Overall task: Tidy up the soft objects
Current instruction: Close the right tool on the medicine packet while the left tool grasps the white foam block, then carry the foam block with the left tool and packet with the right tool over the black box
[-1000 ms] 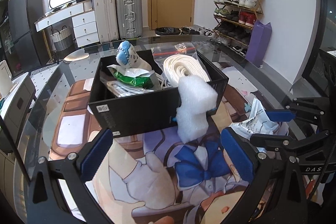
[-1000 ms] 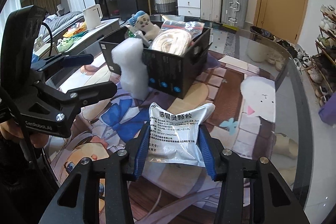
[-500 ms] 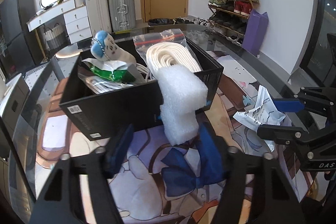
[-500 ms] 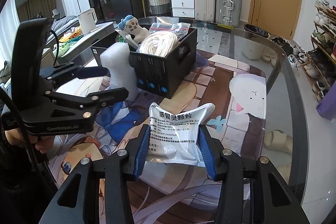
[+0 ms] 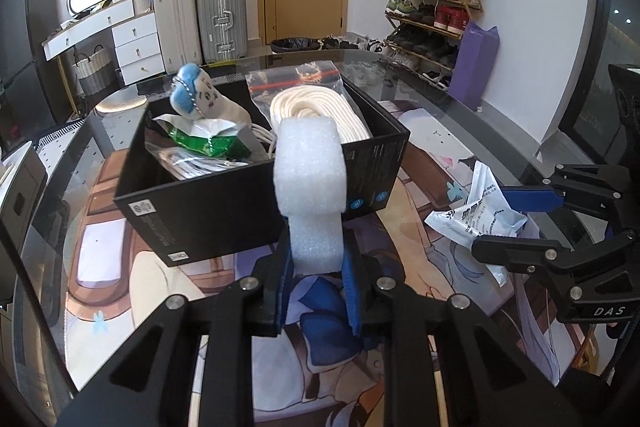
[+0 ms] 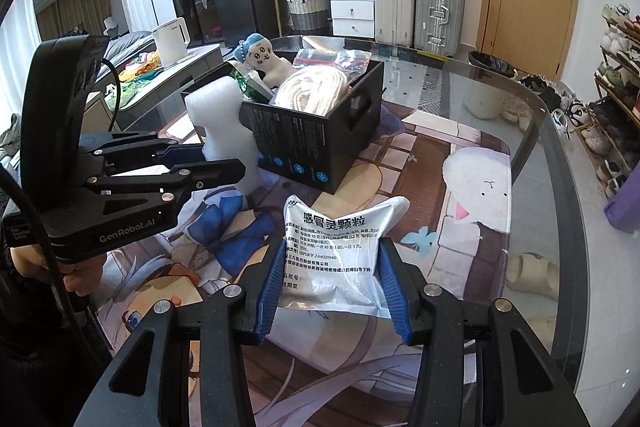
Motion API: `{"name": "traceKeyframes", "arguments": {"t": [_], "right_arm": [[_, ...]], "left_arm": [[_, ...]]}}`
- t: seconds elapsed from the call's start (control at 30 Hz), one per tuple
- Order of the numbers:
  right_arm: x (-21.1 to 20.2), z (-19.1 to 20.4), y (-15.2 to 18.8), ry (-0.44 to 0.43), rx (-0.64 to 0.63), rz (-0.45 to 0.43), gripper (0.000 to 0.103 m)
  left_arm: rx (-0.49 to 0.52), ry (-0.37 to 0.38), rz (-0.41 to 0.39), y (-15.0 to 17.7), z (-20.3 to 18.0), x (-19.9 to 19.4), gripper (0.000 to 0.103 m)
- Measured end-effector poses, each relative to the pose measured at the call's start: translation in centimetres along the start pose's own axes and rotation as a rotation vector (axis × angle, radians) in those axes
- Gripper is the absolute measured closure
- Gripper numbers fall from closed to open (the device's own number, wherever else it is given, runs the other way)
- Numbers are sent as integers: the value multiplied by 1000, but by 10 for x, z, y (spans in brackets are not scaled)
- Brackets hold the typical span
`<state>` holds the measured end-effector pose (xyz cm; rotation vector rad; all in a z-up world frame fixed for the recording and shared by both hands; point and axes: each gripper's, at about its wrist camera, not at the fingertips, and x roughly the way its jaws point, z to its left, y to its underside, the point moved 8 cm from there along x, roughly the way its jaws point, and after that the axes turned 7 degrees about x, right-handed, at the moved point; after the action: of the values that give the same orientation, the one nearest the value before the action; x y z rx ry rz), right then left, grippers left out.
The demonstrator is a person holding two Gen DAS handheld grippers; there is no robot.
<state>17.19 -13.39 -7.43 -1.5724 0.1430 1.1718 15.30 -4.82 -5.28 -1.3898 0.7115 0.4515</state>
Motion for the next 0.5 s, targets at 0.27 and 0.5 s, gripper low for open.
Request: {"name": "traceKeyframes", "arguments": {"t": [0.27,0.5], "right_arm": [[-5,10,-6,-14,-14,-27,57],[-13,16,-17,-15,-12,-72,57]], "left_arm": [[-11,-6,-41,-5,10,-20,82],[-38,11,-74,-8,23,-38,82]]}}
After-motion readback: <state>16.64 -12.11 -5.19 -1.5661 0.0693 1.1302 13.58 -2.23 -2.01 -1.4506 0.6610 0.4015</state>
